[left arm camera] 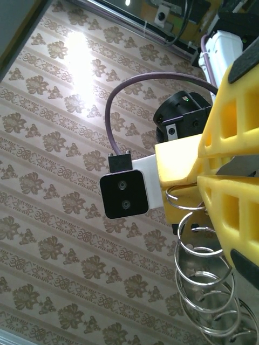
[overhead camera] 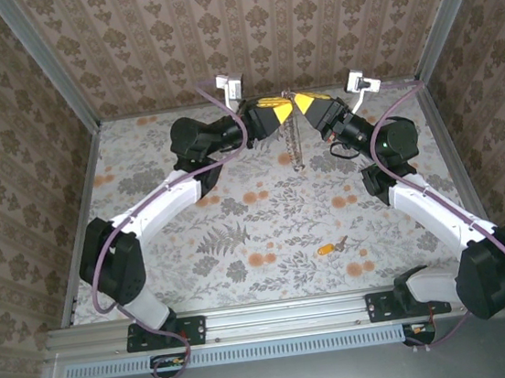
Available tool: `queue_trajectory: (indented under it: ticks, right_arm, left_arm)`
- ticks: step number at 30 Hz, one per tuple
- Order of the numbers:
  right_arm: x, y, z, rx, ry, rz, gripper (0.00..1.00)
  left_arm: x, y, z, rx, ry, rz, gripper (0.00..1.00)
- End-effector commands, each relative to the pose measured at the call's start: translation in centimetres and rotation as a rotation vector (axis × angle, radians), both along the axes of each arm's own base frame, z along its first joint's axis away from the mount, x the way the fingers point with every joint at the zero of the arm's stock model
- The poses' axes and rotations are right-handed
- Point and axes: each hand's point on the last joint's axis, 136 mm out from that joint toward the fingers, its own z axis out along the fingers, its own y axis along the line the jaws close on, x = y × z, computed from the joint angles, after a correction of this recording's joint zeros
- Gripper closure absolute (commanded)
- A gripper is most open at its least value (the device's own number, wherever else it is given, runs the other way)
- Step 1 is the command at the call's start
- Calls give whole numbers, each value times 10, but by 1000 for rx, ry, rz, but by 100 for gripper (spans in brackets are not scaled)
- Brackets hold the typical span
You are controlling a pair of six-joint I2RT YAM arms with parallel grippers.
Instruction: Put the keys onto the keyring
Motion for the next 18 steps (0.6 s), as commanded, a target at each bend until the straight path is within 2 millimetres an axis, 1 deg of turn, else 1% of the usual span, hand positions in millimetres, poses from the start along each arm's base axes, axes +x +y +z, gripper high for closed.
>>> queue_trajectory:
  ticks: [1, 6, 9, 15, 16, 17, 18]
  right_arm:
    - [-13, 1, 6, 1, -53, 12, 100]
    - [-11, 1, 3, -9, -46, 5, 100]
    - [-10, 1, 2, -8, -42, 2, 100]
    - [-10, 0, 2, -8, -40, -4, 100]
    - [-11, 0, 2, -9, -41, -8, 100]
    - [-11, -1, 3, -15, -45, -14, 100]
    - [-11, -2, 4, -18, -46, -18, 100]
  left_arm:
    - [-7, 4, 20, -73, -22, -33, 88]
    - [-11, 6, 24, -92, -28, -49, 91]
    - [-12, 6, 25, -92, -26, -54, 88]
    - [-13, 8, 28, -105, -29, -50, 88]
    - [-11, 9, 27, -105, -24, -43, 87]
    - [-10, 11, 27, -109, -20, -34, 83]
    - [-8, 12, 26, -108, -15, -23, 76]
